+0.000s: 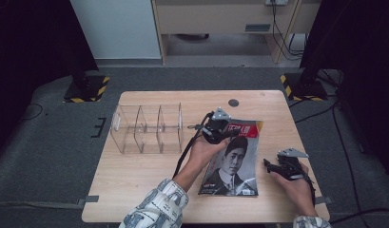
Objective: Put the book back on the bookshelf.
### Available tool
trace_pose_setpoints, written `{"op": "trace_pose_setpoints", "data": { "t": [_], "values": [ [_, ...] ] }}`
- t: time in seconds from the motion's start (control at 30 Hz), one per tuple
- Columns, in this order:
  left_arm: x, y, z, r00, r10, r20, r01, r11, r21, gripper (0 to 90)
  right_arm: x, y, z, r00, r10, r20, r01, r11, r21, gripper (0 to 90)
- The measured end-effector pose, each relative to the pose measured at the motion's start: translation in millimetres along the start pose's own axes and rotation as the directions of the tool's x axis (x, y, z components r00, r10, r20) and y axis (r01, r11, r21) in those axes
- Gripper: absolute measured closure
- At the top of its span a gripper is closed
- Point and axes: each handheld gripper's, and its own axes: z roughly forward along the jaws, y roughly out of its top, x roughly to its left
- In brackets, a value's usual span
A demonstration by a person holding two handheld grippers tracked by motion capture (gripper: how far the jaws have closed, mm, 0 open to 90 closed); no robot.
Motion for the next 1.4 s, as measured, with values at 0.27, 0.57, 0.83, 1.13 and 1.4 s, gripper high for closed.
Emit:
{"op": "trace_pose_setpoints", "data": {
  "t": [0.27, 0.57, 0.83, 1.13, 1.4],
  "values": [
    [-1.4, 9.7, -9.9, 1.0, 0.001, 0.004, -0.001, 0.9995, -0.032, 86.6, 0.5, 0.1, 0.2, 1.0, -0.007, -0.004, 0.007, 1.0, 0.002, 34.7],
    [-3.4, 19.7, -20.1, 1.0, 0.001, 0.003, -0.001, 0.9981, -0.062, 86.6, 1.9, 0.5, 0.7, 0.9999, -0.005, -0.011, 0.005, 1.0, 0.004, 33.2],
    [-4.3, 26.7, -27.8, 0.9999, 0.012, -0.007, -0.013, 0.997, -0.076, 86.6, 2.2, 0.5, 0.9, 0.9999, -0.009, -0.012, 0.009, 1.0, 0.004, 32.9],
    [-7.7, 35.6, -36.7, 0.9996, 0.025, -0.009, -0.026, 0.9951, -0.096, 86.6, 2.5, 0.7, 1.1, 0.9999, -0.01, -0.01, 0.01, 1.0, 0.005, 32.3],
    [-7.5, 42.3, -42.3, 0.9996, 0.025, -0.013, -0.026, 0.9935, -0.111, 86.6, 3.1, 0.7, 1.2, 0.9999, -0.01, -0.013, 0.01, 1.0, 0.004, 32.4]
  ]
}}
